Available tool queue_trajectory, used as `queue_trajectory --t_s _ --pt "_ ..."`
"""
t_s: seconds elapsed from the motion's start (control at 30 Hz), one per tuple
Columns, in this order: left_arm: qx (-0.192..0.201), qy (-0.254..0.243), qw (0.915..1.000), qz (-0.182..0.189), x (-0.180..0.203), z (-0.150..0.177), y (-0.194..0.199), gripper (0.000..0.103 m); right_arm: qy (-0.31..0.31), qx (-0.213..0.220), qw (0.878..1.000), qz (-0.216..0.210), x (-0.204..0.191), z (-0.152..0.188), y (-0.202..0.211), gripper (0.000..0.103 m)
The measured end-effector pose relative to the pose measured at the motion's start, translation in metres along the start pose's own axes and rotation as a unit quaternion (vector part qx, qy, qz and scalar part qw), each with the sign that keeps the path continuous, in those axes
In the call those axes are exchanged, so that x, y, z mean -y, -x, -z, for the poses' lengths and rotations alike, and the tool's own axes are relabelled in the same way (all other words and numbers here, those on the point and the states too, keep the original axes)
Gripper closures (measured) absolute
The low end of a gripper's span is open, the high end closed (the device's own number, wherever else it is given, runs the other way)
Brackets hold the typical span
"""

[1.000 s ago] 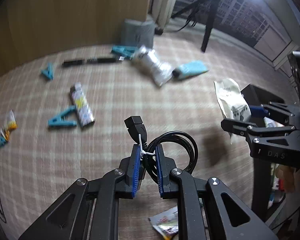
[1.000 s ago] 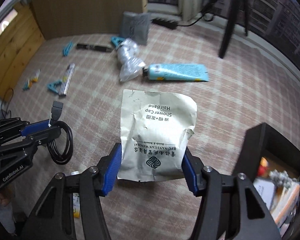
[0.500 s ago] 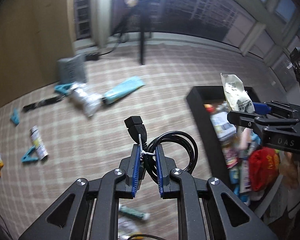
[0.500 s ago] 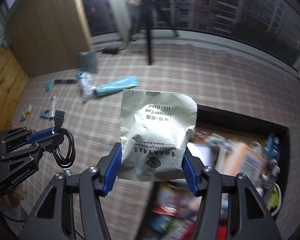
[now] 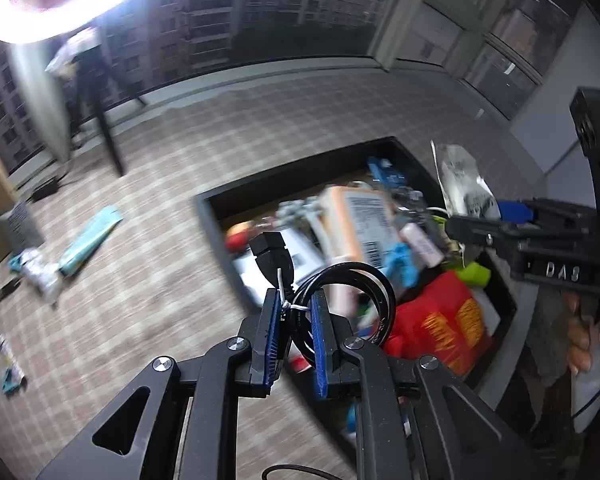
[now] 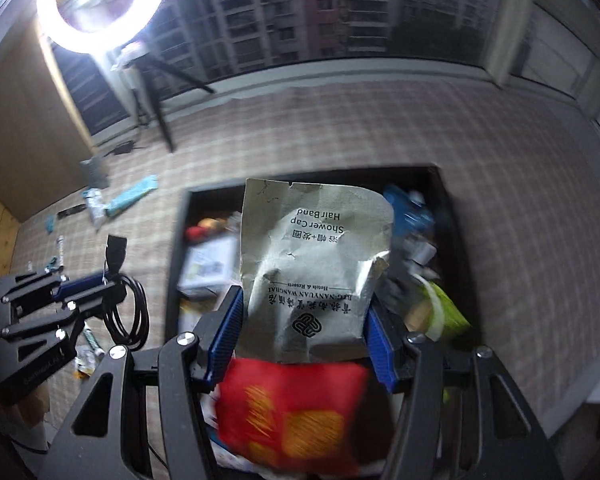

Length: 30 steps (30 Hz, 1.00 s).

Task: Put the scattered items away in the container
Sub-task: 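Carry the shower-cap packet and black cable over the box with both tools, then open both tools to drop the packet and cable into the box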

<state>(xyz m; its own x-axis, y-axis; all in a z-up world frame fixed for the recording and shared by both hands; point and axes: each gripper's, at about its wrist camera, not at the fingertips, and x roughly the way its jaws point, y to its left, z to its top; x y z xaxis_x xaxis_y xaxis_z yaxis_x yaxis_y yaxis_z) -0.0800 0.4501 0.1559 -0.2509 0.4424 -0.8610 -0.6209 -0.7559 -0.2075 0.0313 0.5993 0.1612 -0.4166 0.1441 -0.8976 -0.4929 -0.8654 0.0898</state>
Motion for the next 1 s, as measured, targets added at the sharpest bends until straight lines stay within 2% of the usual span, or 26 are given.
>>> queue_trajectory --t_s 0.27,0.33,0.37,0.4,0.47,0.73,1.0 --pt "-0.005 -0.032 0.9993 0.02 0.043 -0.016 -0.014 0.089 -0.052 -0.011 0.998 0.031 0.056 0.035 0.009 0.047" --pt "-0.006 -0.031 0.9988 0.036 0.051 -0.019 -0.016 0.088 -0.059 -0.013 0.998 0.031 0.064 0.04 0.011 0.046" --pt "-0.004 -0.03 0.9987 0.041 0.053 -0.019 -0.016 0.081 -0.061 -0.012 0.998 0.026 0.066 0.042 0.011 0.043" --pt "-0.002 -0.03 0.9987 0.042 0.055 -0.02 -0.015 0.067 -0.064 -0.011 0.998 0.021 0.068 0.044 0.012 0.04" --pt "0.007 -0.031 0.9988 0.038 0.056 -0.02 -0.011 0.056 -0.071 -0.014 0.997 0.017 0.07 0.044 0.012 0.037" --pt "0.009 -0.024 0.9992 0.032 0.042 -0.02 -0.001 0.055 -0.062 -0.021 0.998 0.026 0.062 0.039 0.009 0.035" --pt "0.009 -0.022 0.9992 0.034 0.037 -0.02 0.001 0.055 -0.061 -0.026 0.998 0.007 0.061 0.037 0.002 0.033"
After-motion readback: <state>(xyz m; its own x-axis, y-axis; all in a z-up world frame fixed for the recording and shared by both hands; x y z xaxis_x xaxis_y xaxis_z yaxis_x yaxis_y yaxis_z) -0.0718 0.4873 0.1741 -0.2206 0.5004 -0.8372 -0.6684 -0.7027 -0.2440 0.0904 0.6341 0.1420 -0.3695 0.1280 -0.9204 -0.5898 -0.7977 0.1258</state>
